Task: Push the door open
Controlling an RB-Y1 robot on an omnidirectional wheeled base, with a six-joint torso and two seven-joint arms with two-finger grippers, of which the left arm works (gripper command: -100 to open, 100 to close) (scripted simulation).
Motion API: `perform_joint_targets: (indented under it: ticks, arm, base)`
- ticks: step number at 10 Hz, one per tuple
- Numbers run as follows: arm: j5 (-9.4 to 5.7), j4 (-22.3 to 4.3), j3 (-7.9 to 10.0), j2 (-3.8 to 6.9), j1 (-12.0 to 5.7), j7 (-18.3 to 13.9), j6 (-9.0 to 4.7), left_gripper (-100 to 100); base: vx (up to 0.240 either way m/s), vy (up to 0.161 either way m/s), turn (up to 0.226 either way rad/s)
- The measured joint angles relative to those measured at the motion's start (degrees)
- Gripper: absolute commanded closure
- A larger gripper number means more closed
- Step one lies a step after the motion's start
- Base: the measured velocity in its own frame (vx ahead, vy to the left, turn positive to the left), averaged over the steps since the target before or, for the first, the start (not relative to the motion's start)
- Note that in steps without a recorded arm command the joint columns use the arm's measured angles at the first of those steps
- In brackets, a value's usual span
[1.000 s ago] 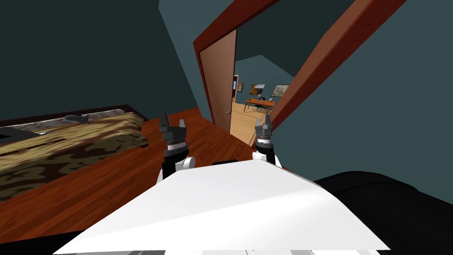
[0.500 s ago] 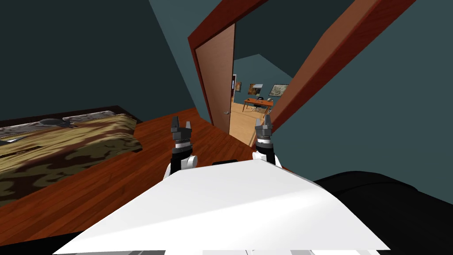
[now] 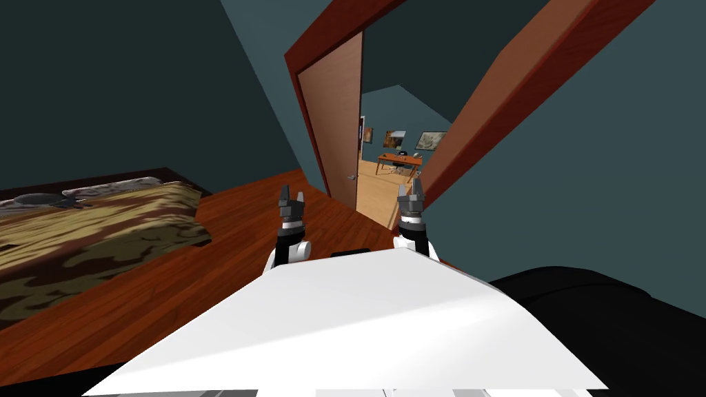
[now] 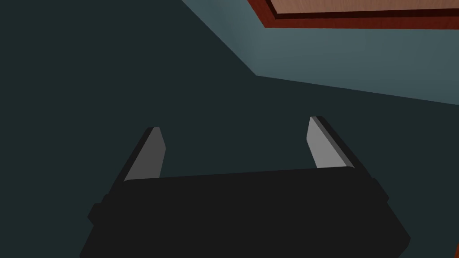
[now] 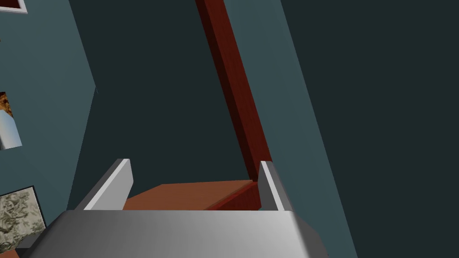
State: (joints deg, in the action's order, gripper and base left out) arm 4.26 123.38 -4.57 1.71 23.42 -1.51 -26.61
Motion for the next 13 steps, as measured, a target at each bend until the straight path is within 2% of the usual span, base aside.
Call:
perform_joint_targets:
  ticks: [1,3,7,9,13]
  arm:
    - [-0.19,-1.26,0.08,0.38,-0.43,-0.15,-0.41,-100]
    - [-0.37,-3.11,-0.03,0.88,-1.52,-0.26,-0.34,-100]
    - [-0.79,-8.65,-0.43,1.78,-3.34,-0.4,-2.06,-100]
    - [-0.81,-10.87,-0.86,1.9,-4.66,-0.23,-1.9,-100]
    - [-1.26,-16.83,-1.34,2.66,-6.61,-0.39,-3.69,-100]
  base:
    - [0.08,0.022,-0.054]
    - [0.083,0.007,-0.069]
    - [0.095,0.028,-0.068]
    - [0.083,0.019,-0.067]
    - [0.095,0.029,-0.075]
